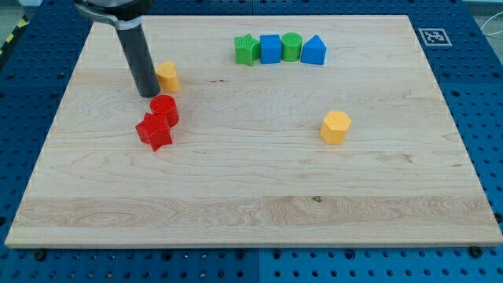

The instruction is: Push yellow heart to the center

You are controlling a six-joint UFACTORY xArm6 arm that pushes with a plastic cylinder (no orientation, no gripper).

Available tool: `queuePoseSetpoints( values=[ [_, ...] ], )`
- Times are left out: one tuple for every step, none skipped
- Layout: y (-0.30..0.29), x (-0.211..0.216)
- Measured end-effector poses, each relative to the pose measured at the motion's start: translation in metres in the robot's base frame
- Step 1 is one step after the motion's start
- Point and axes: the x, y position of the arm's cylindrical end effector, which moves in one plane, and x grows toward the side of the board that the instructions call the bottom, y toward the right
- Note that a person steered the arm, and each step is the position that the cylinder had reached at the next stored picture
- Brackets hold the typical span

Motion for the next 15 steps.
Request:
queuePoseSetpoints(
  values=[
    [-0.014,-0.044],
    [-0.015,-0.095],
    [0.007,-0.098],
    [0.010,-0.062],
    [0.010,-0.024],
    [0.015,0.007],
    [0.018,0.008],
    [0.033,0.004],
    [0.033,-0.018],
    [0.033,-0.024],
    [0.029,-0.038],
    [0.029,-0.036],
    [0.038,-0.028],
    [0.055,-0.024],
    [0.073,-0.024]
  ],
)
